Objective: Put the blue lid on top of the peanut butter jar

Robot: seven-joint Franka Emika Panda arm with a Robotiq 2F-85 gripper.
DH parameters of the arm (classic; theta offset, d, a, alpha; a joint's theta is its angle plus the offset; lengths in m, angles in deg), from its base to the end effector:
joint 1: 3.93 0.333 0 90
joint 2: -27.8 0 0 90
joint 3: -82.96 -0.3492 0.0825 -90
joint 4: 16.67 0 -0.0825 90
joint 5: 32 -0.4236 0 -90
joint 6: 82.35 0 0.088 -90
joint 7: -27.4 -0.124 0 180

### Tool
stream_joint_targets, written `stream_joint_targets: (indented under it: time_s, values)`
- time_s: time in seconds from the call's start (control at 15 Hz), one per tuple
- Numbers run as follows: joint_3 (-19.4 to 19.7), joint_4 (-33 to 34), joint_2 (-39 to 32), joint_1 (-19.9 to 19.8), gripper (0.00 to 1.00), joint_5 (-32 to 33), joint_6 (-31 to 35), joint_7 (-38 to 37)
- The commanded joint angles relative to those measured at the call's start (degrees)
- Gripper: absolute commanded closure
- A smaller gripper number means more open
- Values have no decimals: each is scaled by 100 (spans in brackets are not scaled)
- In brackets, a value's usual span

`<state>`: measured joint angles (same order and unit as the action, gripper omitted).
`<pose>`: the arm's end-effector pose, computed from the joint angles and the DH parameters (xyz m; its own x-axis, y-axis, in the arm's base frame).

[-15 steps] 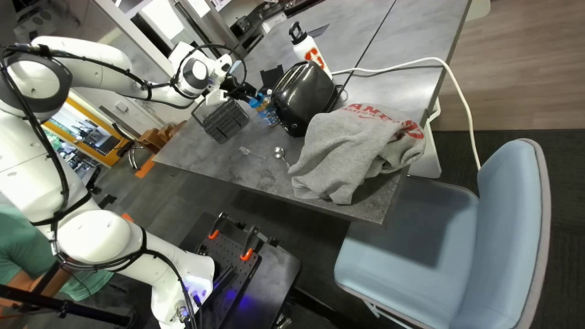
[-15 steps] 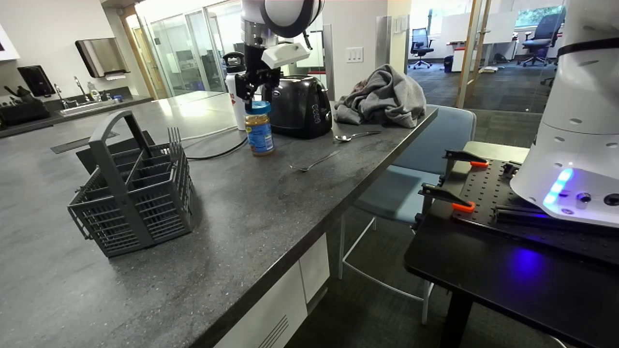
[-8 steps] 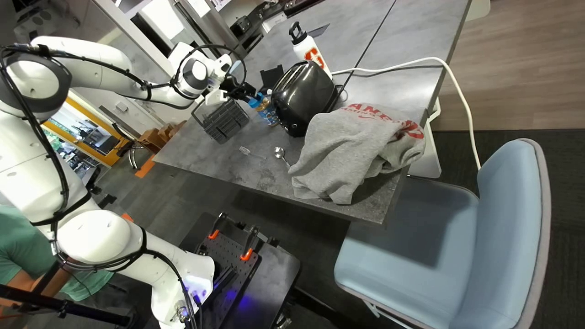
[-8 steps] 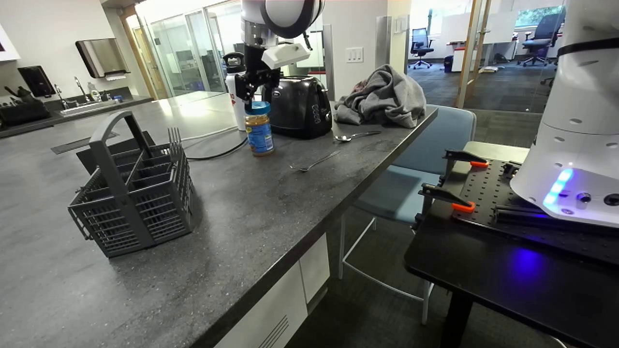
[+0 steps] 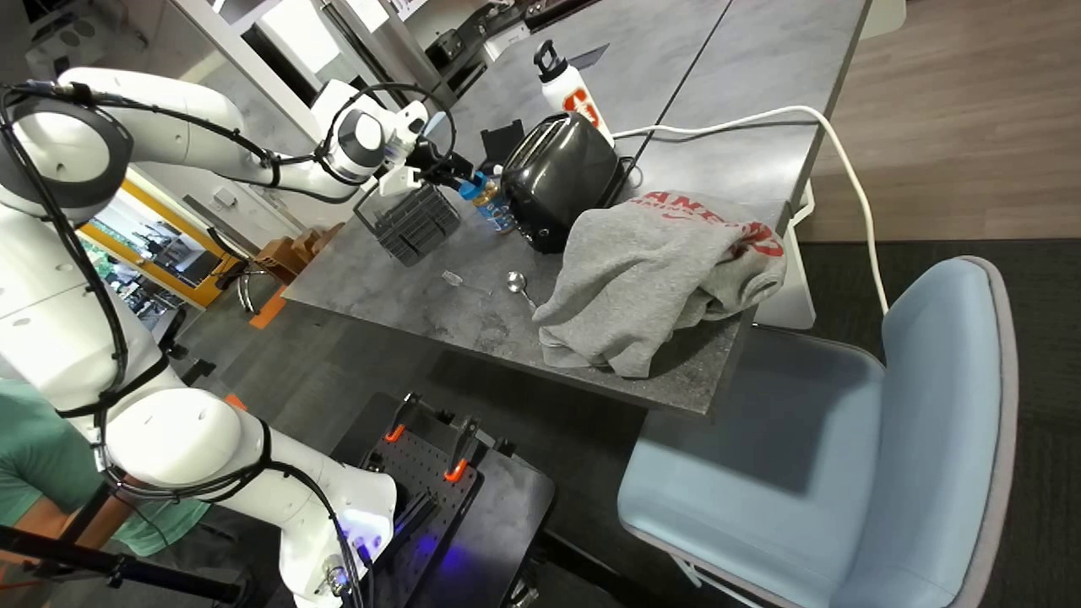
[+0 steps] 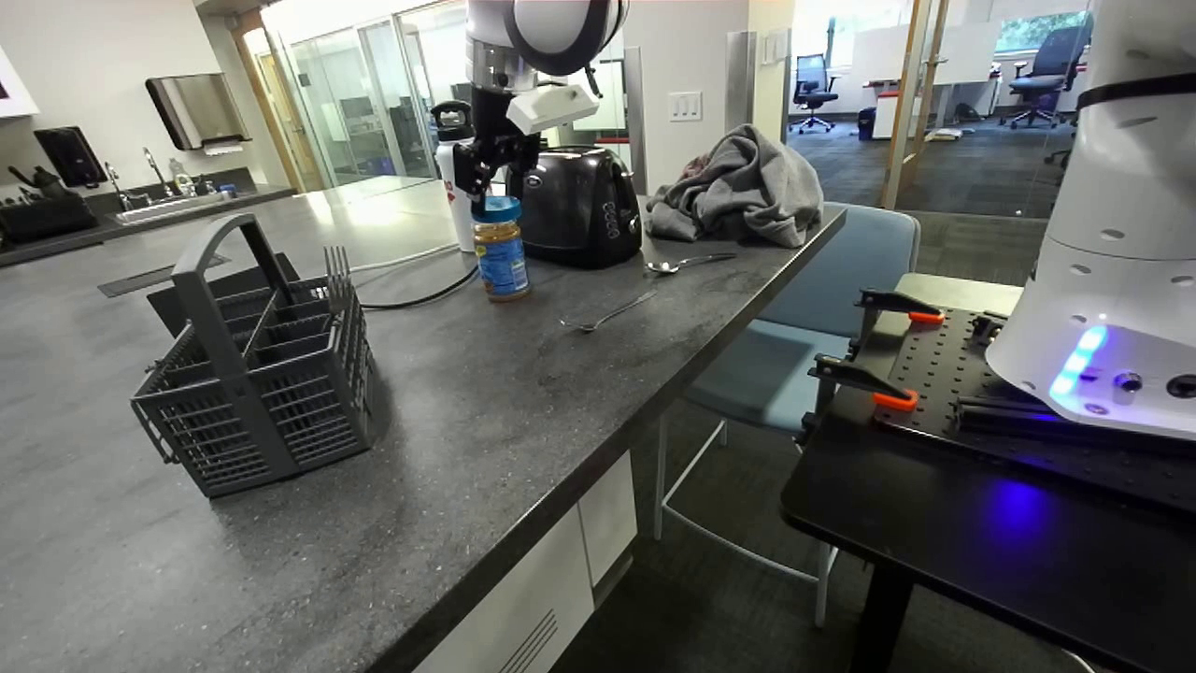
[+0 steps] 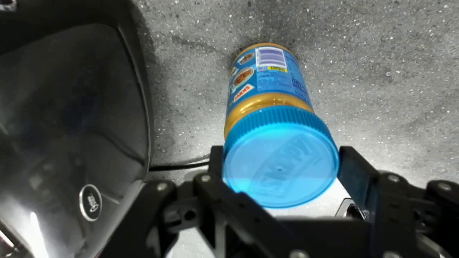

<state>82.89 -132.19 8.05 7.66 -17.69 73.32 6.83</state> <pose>0.6620 0.1439 0.3047 0.9276 0.0589 0.3688 0.0447 -0.9979 0.0470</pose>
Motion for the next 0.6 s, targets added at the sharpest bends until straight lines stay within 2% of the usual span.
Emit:
stream_joint_targets:
  time_s: [0.0,0.53]
  values:
    - [-44,-159,116,-35,46,-184,179,287]
    - [-76,-27,0,-6,46,-197,100,358]
